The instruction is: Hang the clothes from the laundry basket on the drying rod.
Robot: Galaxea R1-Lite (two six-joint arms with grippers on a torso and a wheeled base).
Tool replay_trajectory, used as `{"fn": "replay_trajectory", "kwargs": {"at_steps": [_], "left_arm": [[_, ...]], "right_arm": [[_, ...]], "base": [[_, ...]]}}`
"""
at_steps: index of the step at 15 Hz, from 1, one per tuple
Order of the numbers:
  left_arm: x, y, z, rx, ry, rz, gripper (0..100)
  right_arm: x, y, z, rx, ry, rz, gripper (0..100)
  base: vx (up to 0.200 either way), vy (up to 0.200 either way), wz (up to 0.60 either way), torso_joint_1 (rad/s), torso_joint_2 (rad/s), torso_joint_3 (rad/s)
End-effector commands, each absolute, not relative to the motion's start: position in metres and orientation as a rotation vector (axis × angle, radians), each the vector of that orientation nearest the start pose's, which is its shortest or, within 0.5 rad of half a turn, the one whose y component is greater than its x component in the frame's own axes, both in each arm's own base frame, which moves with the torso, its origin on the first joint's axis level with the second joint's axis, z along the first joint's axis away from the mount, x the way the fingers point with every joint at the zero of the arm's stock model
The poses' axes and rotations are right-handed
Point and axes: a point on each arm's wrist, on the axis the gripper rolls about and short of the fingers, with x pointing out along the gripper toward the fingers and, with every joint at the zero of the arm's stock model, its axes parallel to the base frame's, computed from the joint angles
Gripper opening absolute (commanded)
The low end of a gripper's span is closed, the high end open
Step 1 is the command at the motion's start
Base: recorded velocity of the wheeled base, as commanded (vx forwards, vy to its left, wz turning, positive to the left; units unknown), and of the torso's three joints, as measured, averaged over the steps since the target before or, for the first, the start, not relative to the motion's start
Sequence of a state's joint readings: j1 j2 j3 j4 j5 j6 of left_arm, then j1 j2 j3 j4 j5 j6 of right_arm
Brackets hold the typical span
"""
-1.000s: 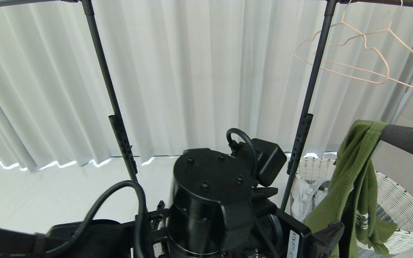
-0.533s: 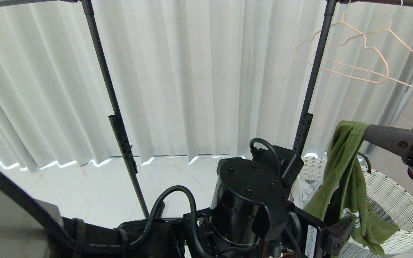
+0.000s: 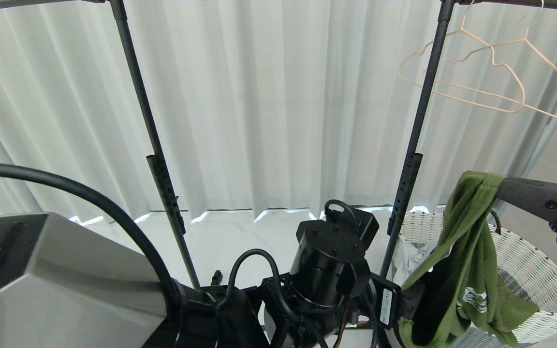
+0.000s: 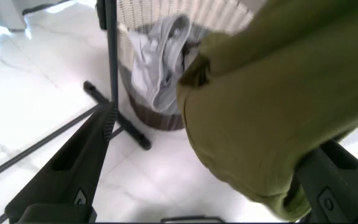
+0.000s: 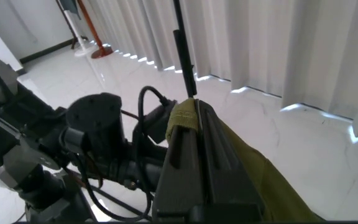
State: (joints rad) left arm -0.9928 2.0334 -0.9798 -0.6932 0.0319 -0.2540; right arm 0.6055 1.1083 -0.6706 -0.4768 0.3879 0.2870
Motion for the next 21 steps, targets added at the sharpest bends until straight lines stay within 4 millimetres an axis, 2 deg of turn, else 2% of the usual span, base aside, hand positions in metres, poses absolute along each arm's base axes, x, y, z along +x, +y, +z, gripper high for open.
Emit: {"fn": "replay_trajectory", "kwargs": {"at_steps": [1,4,8,9,13,15,16,18,21], "left_arm": [[0.211,-0.320,0.107,-0.013,0.460,-0.897,100],[0.205,-0.312,0.094,0.057,0.486,-0.898,100],[0.202,-0.307,0.089,0.056,0.467,-0.903,100],[0.202,-0.307,0.088,0.066,0.465,-0.904,0],[0.197,-0.300,0.083,0.080,0.389,-0.836,0],[0.197,-0.284,0.078,0.101,0.309,-0.801,0],[0.199,-0.276,0.082,0.089,0.293,-0.786,0],[0.205,-0.260,0.109,0.034,0.232,-0.748,0],[0.208,-0.225,0.169,-0.012,0.184,-0.680,0]], "right_arm": [[0.123,0.095,0.268,0.268,0.095,0.994,0],[0.121,0.094,0.268,0.269,0.089,0.993,0],[0.121,0.094,0.269,0.269,0.085,0.994,0],[0.121,0.094,0.269,0.269,0.085,0.994,0],[0.119,0.092,0.269,0.271,0.081,0.990,0],[0.119,0.092,0.269,0.271,0.082,0.988,0],[0.120,0.092,0.267,0.269,0.089,0.987,0],[0.121,0.093,0.262,0.267,0.108,0.984,0],[0.125,0.096,0.263,0.264,0.110,0.984,0]], "base": [[0.000,0.000,0.00,0.000,0.00,0.000],[0.000,0.000,0.00,0.000,0.00,0.000],[0.000,0.000,0.00,0.000,0.00,0.000],[0.000,0.000,0.00,0.000,0.00,0.000],[0.000,0.000,0.00,0.000,0.00,0.000],[0.000,0.000,0.00,0.000,0.00,0.000],[0.000,0.000,0.00,0.000,0.00,0.000],[0.000,0.000,0.00,0.000,0.00,0.000],[0.000,0.000,0.00,0.000,0.00,0.000]]}}
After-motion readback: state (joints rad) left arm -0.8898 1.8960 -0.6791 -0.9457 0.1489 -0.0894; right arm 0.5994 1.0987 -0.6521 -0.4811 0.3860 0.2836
